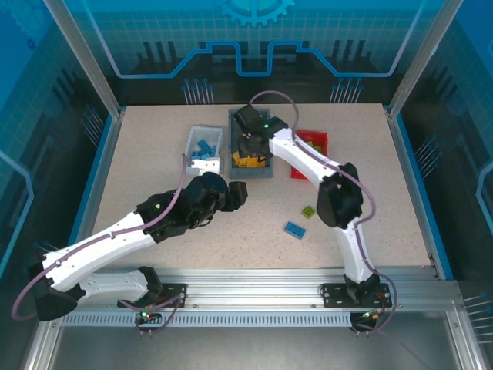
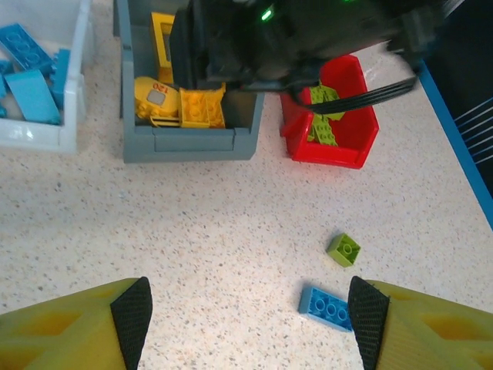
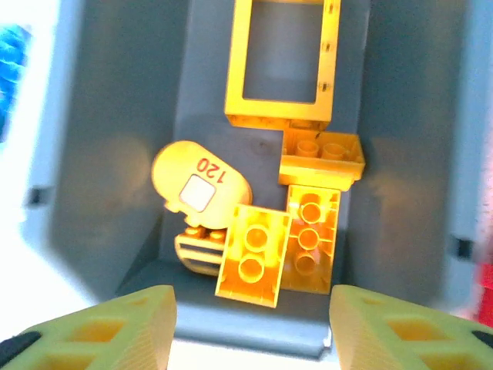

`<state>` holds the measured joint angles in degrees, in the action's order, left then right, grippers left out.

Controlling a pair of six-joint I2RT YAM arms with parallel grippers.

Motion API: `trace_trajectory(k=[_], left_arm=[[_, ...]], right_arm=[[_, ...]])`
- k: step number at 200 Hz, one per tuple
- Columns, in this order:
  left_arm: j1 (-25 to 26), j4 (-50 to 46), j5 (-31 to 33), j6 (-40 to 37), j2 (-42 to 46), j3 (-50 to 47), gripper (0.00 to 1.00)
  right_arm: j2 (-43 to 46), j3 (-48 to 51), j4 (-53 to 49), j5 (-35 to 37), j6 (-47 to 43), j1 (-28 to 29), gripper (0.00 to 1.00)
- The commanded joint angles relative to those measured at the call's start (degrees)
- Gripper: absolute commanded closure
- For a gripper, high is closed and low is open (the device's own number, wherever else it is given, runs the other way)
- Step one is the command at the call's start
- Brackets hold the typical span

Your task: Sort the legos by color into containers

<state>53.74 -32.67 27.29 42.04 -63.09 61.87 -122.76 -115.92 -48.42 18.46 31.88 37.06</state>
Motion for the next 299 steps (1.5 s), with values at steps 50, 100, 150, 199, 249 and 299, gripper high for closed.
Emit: trace_trajectory(k=[50,100,150,199,249,299], left_arm=[[4.03,5.29,-17.4,22.9,-18.82,2.17,0.28],[5.77,12.05,-25.13,45.18,-34.88,5.67,0.24],[5.77,8.55,-29.21,58.06,-46.47,15.11,0.22],[5.63,4.47,-30.95,66.45,-52.31,20.23,0.23],[4.96,6.16,-31.1,69.58,-56.96,22.49,0.33],[3.97,6.1,-30.34,70.2,-58.89,23.74,0.54]], right_arm=[[49.3,44.56,9.31,4.99,-1.76,1.43,0.4],[73.74,59.53,3.25,-2.25,-3.75,3.96,0.33],[84.4,61.96,-3.42,-3.43,-1.37,5.09,0.32],[84.22,60.73,-4.69,-2.55,-0.77,5.42,0.33],[84.11,60.52,-4.57,-2.23,-0.41,5.57,0.33],[85.12,61.06,-5.27,-1.68,0.21,5.62,0.34]])
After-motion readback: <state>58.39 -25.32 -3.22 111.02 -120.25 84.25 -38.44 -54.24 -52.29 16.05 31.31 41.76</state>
